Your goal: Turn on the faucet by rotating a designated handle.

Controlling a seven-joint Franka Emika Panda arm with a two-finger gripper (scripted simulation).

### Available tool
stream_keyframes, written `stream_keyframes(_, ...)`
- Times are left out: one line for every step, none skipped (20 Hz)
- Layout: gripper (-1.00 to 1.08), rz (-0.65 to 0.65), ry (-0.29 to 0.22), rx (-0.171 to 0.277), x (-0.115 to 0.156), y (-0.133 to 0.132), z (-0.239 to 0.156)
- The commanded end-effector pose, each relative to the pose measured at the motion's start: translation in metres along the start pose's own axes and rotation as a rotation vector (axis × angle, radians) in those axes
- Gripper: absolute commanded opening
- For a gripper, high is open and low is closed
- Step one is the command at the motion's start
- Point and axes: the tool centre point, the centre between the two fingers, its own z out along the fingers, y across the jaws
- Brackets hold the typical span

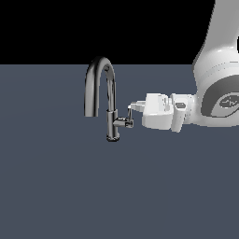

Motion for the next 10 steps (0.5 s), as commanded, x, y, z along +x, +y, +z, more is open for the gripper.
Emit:
stream_keyframes(-1.00, 0.010, -0.002, -0.006, 0.009, 0.013, 0.002)
stream_keyframes(-1.00, 0.011, -0.003, -0.008, 0.012, 0.017, 0.003)
stream_keyframes(-1.00, 0.011, -0.004, -0.009, 0.015, 0.022, 0.003)
stream_keyframes(-1.00, 0.011, -0.005, -0.010, 0.018, 0.026, 0.004)
stream_keyframes(-1.00, 0.012, -0.005, -0.012, 0.021, 0.031, 0.004)
stream_keyframes(-1.00, 0.012, -0.006, -0.013, 0.024, 0.036, 0.005)
stream_keyframes(-1.00, 0.013, -0.007, -0.014, 0.026, 0.040, 0.005)
stream_keyframes(-1.00, 0.013, -0.007, -0.016, 0.029, 0.045, 0.006)
stream_keyframes(-1.00, 0.013, -0.008, -0.017, 0.032, 0.049, 0.006)
stream_keyframes(-1.00, 0.014, -0.009, -0.018, 0.035, 0.054, 0.007)
